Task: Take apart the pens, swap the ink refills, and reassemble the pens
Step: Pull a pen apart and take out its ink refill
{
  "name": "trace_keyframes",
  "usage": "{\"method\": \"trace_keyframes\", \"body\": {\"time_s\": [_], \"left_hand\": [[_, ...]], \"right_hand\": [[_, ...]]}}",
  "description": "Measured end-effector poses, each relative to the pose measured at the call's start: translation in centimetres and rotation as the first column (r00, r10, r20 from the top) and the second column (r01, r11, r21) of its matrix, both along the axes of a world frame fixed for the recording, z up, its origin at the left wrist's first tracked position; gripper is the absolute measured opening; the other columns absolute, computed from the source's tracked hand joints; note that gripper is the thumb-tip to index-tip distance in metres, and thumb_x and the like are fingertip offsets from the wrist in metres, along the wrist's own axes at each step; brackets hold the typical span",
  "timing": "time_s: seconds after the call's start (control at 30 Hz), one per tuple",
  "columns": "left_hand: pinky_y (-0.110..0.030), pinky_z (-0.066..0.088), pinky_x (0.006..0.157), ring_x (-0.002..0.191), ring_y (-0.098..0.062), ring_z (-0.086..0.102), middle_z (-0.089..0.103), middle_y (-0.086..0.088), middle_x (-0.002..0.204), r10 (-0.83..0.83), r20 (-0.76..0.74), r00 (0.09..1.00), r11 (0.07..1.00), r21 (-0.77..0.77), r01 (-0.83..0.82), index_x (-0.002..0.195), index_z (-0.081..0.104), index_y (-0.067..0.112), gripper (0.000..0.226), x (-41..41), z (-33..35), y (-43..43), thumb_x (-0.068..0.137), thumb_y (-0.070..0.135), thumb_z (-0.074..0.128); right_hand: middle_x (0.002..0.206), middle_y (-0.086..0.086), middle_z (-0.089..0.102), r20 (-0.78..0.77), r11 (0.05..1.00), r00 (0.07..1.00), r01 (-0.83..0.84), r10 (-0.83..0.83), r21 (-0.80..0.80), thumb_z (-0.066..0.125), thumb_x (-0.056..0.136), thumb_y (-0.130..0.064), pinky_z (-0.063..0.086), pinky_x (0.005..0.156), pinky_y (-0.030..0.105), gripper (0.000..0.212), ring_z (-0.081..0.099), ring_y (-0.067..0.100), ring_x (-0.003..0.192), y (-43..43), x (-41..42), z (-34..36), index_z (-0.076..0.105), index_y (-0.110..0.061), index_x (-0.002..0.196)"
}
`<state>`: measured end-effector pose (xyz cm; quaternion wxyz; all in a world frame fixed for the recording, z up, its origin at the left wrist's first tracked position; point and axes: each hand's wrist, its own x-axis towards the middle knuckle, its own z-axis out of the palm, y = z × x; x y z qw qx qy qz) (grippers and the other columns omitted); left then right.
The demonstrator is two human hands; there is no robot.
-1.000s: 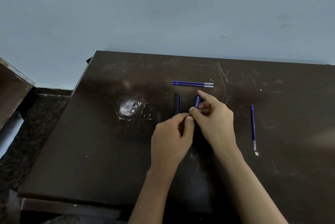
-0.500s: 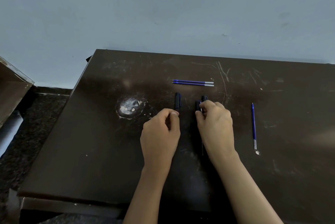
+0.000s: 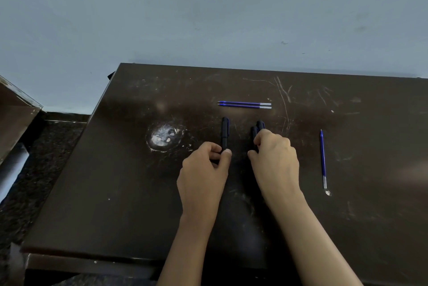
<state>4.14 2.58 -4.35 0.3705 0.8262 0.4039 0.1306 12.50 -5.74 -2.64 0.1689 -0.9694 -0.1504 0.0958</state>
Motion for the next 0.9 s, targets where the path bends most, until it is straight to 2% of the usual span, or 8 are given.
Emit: {"method": "trace_keyframes", "body": {"time_s": [0.27,0.37,0.5,0.6,0.67,0.77,0.83,0.9], "left_hand": [[-0.020,0.048,0.067,0.073,-0.002,0.061,0.063,0.012,0.082,-0.057,-0.052,0.997,0.998,0.004,0.058,0.106,0.063,0.026,0.027,-0.1,-0.3,-0.1,0.082,0.037,0.071],[-0.022,0.050,0.070,0.075,-0.004,0.063,0.062,0.013,0.078,-0.040,-0.057,0.998,0.999,0.007,0.040,0.106,0.064,0.023,0.025,0.0,-0.2,0.0,0.083,0.031,0.069],[-0.025,0.053,0.072,0.075,-0.004,0.063,0.060,0.014,0.076,-0.040,-0.061,0.997,0.999,0.008,0.040,0.106,0.065,0.023,0.026,0.1,-0.1,0.1,0.081,0.029,0.068],[-0.027,0.054,0.072,0.076,-0.005,0.063,0.061,0.014,0.081,-0.076,-0.087,0.993,0.996,0.035,0.079,0.107,0.063,0.025,0.029,0.1,-0.1,0.0,0.080,0.032,0.070],[-0.026,0.053,0.072,0.077,-0.005,0.063,0.060,0.014,0.083,-0.098,-0.107,0.989,0.993,0.049,0.104,0.108,0.062,0.026,0.030,0.1,-0.1,-0.1,0.080,0.033,0.071],[-0.015,0.046,0.066,0.073,-0.001,0.061,0.060,0.014,0.079,-0.091,-0.082,0.992,0.995,0.021,0.093,0.105,0.066,0.024,0.027,0.0,-0.1,0.2,0.079,0.030,0.071],[-0.007,0.041,0.060,0.068,0.002,0.059,0.062,0.014,0.075,-0.094,-0.028,0.995,0.994,-0.051,0.092,0.100,0.069,0.023,0.023,0.0,0.0,0.4,0.078,0.027,0.072],[-0.005,0.044,0.059,0.067,0.003,0.061,0.064,0.013,0.072,-0.105,0.064,0.992,0.982,-0.151,0.114,0.094,0.071,0.024,0.019,0.0,0.3,0.8,0.075,0.023,0.073]], "right_hand": [[0.110,0.008,0.062,0.053,0.992,0.999,-0.001,-0.005,0.124,0.062,0.092,-0.016,0.055,0.081,0.041,0.021,0.063,0.027,0.098,0.0,0.2,-1.0,0.062,-0.009,0.111],[0.101,0.007,0.064,0.099,0.969,0.995,0.004,-0.029,0.247,0.062,0.092,-0.020,0.055,0.077,0.040,0.019,0.064,0.025,0.090,0.1,0.2,-1.2,0.065,-0.009,0.107],[0.086,0.002,0.069,0.068,0.880,0.995,0.036,-0.078,0.473,0.065,0.089,-0.024,0.055,0.075,0.034,0.016,0.065,0.015,0.078,0.4,0.3,-1.4,0.069,-0.013,0.099],[0.085,-0.001,0.068,0.012,0.865,0.999,0.031,-0.044,0.502,0.065,0.089,-0.023,0.054,0.076,0.028,0.017,0.064,0.010,0.077,0.4,0.3,-1.3,0.070,-0.013,0.102],[0.083,-0.005,0.066,-0.008,0.864,1.000,0.021,-0.019,0.503,0.066,0.090,-0.022,0.051,0.072,0.017,0.018,0.061,0.005,0.075,0.5,0.2,-1.4,0.069,-0.011,0.104],[0.078,-0.010,0.061,-0.034,0.855,0.999,0.033,-0.018,0.518,0.066,0.090,-0.023,0.042,0.065,0.005,0.023,0.056,-0.002,0.069,0.5,0.2,-1.4,0.068,-0.011,0.109],[0.075,-0.014,0.058,-0.054,0.845,0.999,0.038,-0.011,0.533,0.066,0.089,-0.025,0.042,0.062,0.003,0.029,0.055,-0.004,0.068,0.5,0.2,-1.4,0.065,-0.011,0.115],[0.077,-0.014,0.058,-0.079,0.830,0.997,0.043,0.001,0.557,0.067,0.089,-0.028,0.042,0.060,0.002,0.038,0.056,-0.005,0.069,0.5,0.2,-1.3,0.059,-0.013,0.123]]}}
